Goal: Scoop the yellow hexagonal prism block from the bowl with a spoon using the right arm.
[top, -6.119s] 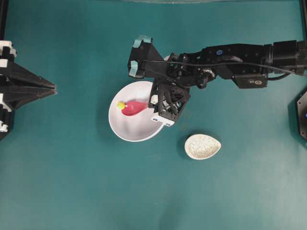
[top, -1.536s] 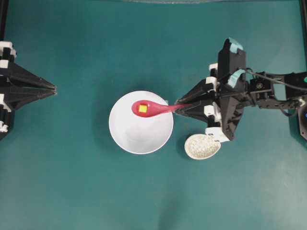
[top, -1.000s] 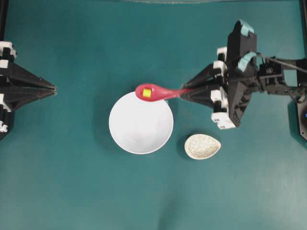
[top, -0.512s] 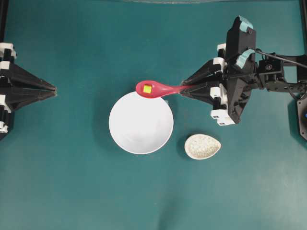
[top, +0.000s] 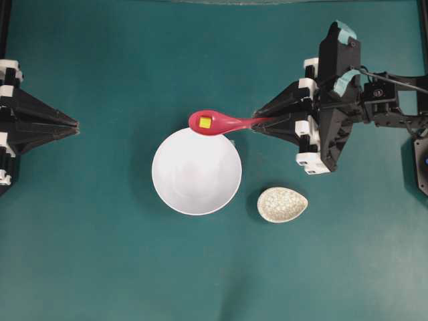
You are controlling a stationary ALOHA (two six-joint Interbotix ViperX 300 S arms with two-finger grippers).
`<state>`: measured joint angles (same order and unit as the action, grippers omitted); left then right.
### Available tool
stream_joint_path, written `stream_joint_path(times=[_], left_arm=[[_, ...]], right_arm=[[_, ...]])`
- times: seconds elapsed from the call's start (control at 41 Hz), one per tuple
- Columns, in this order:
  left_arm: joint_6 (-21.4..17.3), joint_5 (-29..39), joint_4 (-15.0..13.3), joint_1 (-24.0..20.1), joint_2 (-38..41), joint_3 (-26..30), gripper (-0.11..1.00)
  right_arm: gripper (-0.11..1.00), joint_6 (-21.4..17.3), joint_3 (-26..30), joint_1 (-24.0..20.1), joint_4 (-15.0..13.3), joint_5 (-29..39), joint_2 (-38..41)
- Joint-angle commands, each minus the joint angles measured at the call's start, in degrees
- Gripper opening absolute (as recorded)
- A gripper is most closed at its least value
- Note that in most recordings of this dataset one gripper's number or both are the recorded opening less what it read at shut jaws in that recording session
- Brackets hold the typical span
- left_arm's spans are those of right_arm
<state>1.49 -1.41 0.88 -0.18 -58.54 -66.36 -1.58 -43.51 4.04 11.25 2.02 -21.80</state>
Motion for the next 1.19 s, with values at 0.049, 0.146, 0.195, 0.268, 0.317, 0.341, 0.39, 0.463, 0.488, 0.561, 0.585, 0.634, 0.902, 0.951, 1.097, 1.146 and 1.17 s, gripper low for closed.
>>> stream_joint_path(times=[0.049,0.146,0.195,0.268,0.317,0.341,0.39,0.463,0.488,0.561,0.585,0.634,0.902,0.951,1.097,1.146,1.17], left_arm=[[-0.09,-0.70,0.09,0.00,0.26,1.58,0.14],[-0.09,-0.70,0.09,0.00,0.26,1.58,0.14],[-0.09,-0.70,0.09,0.00,0.26,1.58,0.14],[-0.09,-0.70,0.09,0.00,0.18,1.67,0.14],[-0.18,-0.70,0.09,0.00,0.18,1.58,0.14],[-0.18,-0.70,0.09,0.00,0.18,1.58,0.14],[-0.18,-0.70,0.09,0.00,0.09,1.58,0.14],[-0.18,-0.70,0.09,0.00,0.09,1.58,0.14],[-0.18,-0.70,0.09,0.00,0.09,1.58,0.14],[-0.18,-0.62,0.09,0.00,0.09,1.58,0.14],[-0.18,-0.53,0.09,0.00,0.09,1.58,0.14],[-0.18,-0.53,0.09,0.00,0.09,1.58,0.14],[-0.18,-0.70,0.09,0.00,0.09,1.58,0.14],[-0.18,-0.70,0.09,0.00,0.09,1.67,0.14],[-0.18,-0.70,0.18,0.00,0.09,1.58,0.14],[-0.26,-0.70,0.09,0.00,0.09,1.58,0.14],[-0.18,-0.70,0.09,0.00,0.09,1.58,0.14]], right_arm=[[0.24,0.00,1.67,0.00,-0.18,-0.26,-2.02],[0.24,0.00,1.67,0.00,-0.18,-0.18,-2.37],[0.24,0.00,1.67,0.00,-0.18,-0.09,-2.46],[0.24,0.00,1.76,0.00,-0.09,0.44,-2.46],[0.24,-0.09,1.76,0.00,-0.18,0.79,-2.46],[0.24,-0.09,1.76,0.00,-0.18,0.97,-2.46],[0.24,-0.09,1.76,0.00,-0.18,1.32,-2.46],[0.24,-0.09,1.76,0.00,-0.18,1.49,-2.55],[0.24,-0.09,1.76,0.00,-0.18,1.58,-2.46],[0.24,-0.09,1.76,0.00,-0.18,1.49,-2.46],[0.24,-0.09,1.85,0.00,-0.18,1.58,-2.55],[0.24,-0.09,1.76,0.00,-0.18,1.58,-2.46],[0.24,-0.18,1.85,0.00,-0.18,1.49,-2.46],[0.24,-0.18,1.76,0.00,-0.18,1.58,-2.46],[0.24,-0.18,1.85,0.00,-0.18,1.58,-2.46],[0.24,-0.18,1.85,0.00,-0.18,1.58,-2.46],[0.24,-0.18,1.85,0.00,-0.18,1.58,-2.55]])
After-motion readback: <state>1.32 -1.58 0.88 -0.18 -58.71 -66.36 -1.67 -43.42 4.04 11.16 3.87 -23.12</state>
